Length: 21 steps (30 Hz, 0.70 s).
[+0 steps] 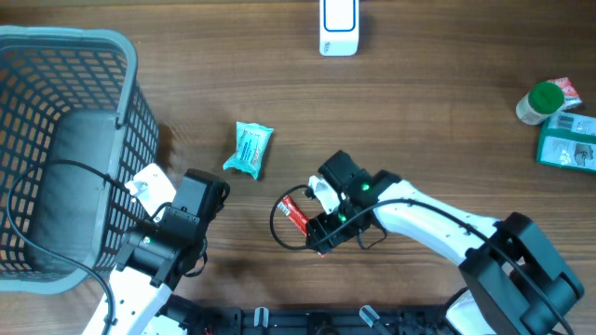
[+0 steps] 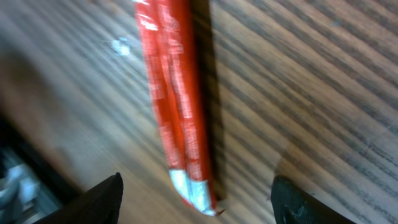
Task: Scan the item barcode
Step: 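Move the right gripper to the red stick packet and grasp it, then lift the red stick packet and turn it upright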
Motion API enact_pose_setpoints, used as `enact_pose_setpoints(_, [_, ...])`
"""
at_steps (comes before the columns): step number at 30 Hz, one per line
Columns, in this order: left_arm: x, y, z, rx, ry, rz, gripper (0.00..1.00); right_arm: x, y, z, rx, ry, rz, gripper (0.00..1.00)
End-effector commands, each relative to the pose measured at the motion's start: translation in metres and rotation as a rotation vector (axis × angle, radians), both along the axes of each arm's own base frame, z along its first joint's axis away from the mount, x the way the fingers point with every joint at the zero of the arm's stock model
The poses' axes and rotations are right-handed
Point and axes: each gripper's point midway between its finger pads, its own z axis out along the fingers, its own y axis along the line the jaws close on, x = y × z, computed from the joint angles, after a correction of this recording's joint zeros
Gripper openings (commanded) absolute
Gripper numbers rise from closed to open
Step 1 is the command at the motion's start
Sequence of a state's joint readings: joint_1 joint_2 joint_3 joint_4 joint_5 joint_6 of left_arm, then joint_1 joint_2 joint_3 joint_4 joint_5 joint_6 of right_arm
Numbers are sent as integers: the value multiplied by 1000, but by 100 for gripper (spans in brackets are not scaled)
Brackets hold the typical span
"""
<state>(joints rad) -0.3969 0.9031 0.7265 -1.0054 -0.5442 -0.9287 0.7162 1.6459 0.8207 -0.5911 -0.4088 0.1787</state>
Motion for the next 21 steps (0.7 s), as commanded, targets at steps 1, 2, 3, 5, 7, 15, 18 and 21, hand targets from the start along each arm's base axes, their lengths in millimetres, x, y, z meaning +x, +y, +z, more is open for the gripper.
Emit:
enact_pose_setpoints(1, [-1, 1, 0, 5, 0, -2, 100, -2, -4, -12, -70, -34, -1, 77])
enact_pose_setpoints(2, [-1, 1, 0, 5, 0, -2, 100, -4, -3, -12, -76, -40, 8, 79])
enact_pose_setpoints(3, [-1, 1, 0, 5, 0, -2, 100, -4, -3, -13, -89, -55, 14, 79])
enact_pose_setpoints(5, [-1, 1, 0, 5, 0, -2, 100, -1, -4, -18, -142, -105, 5, 77])
enact_pose_setpoints(7, [-1, 1, 0, 5, 0, -2, 100, 1, -4, -27, -193, -147, 7, 71])
enact_pose_setpoints(15, [-1, 1, 0, 5, 0, -2, 100, -2, -14, -56, -295, -98, -95, 4])
enact_pose_setpoints(18, [-1, 1, 0, 5, 0, -2, 100, -1, -14, -55, -294, -99, -98, 4])
enact_pose_setpoints(21, [-1, 1, 0, 5, 0, -2, 100, 4, -12, -52, -296, -113, -117, 4])
